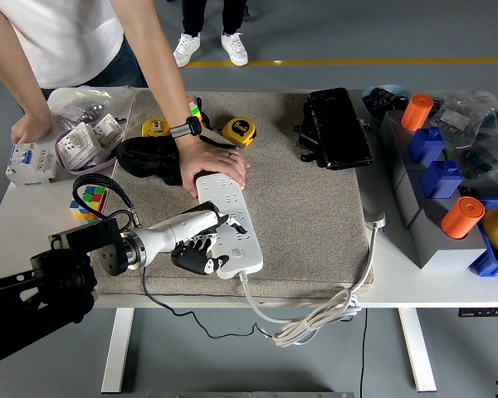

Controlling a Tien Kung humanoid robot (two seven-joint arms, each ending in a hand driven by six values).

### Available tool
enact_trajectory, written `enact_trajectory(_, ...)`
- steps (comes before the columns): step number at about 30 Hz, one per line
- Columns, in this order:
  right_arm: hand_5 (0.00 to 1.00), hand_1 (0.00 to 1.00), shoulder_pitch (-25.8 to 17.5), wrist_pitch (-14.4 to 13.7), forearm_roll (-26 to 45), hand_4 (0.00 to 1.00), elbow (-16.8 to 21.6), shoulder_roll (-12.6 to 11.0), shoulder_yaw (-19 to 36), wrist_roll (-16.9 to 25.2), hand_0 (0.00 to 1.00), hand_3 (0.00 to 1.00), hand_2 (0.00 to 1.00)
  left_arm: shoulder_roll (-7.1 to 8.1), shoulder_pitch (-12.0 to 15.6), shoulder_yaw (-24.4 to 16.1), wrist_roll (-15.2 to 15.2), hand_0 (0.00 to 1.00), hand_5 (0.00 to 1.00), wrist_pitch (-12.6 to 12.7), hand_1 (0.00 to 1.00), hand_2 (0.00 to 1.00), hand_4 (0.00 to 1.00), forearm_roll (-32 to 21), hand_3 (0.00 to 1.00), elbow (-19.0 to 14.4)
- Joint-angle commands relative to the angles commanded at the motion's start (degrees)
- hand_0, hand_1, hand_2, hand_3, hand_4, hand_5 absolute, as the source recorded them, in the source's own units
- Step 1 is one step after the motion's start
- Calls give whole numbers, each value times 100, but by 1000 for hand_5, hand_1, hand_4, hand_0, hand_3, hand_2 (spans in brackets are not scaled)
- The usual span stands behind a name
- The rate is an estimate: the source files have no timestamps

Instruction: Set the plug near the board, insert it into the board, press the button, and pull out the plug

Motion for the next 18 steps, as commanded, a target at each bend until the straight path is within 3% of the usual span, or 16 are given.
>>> enact_trajectory(2, 479, 675, 0, 1, -1, 852, 0, 9, 0, 3, 622, 574, 680, -24, 100, -113, -307, 141, 71, 366, 161, 269, 823, -179, 691, 74)
enact_trajectory(3, 480, 675, 1, 1, -1, 852, 1, 12, 1, 4, 622, 574, 681, -35, 139, -157, -436, 251, 176, 522, 406, 504, 884, -248, 624, 104)
enact_trajectory(8, 480, 675, 4, 1, 1, 852, -8, 31, -16, 8, 622, 574, 681, -166, 445, -410, -1190, 251, 176, 1443, 406, 504, 884, -643, 624, 289)
enact_trajectory(9, 480, 675, 6, 0, 3, 852, -11, 36, -17, 10, 622, 575, 681, -205, 504, -459, -1342, 413, 245, 1633, 544, 562, 904, -709, 599, 333)
enact_trajectory(10, 480, 675, 11, 1, 6, 852, -14, 39, -23, 9, 622, 575, 681, -237, 543, -498, -1449, 413, 245, 1771, 544, 562, 904, -754, 599, 368)
enact_trajectory(13, 480, 675, 25, 0, 7, 852, -22, 56, -16, 8, 622, 575, 681, -376, 709, -671, -1717, 413, 245, 2104, 544, 562, 904, -874, 599, 506)
enact_trajectory(14, 480, 675, 28, -1, 8, 852, -21, 60, -9, 10, 622, 575, 681, -416, 756, -728, -1765, 413, 245, 2177, 544, 562, 904, -905, 599, 540)
enact_trajectory(15, 480, 675, 31, -3, 3, 851, -20, 63, -6, 9, 622, 575, 681, -465, 810, -795, -1801, 479, 272, 2231, 617, 599, 922, -936, 605, 581)
enact_trajectory(18, 480, 675, 40, -10, -1, 851, -26, 79, 6, 8, 622, 575, 681, -629, 967, -1006, -1961, 479, 272, 2375, 617, 599, 922, -1056, 605, 707)
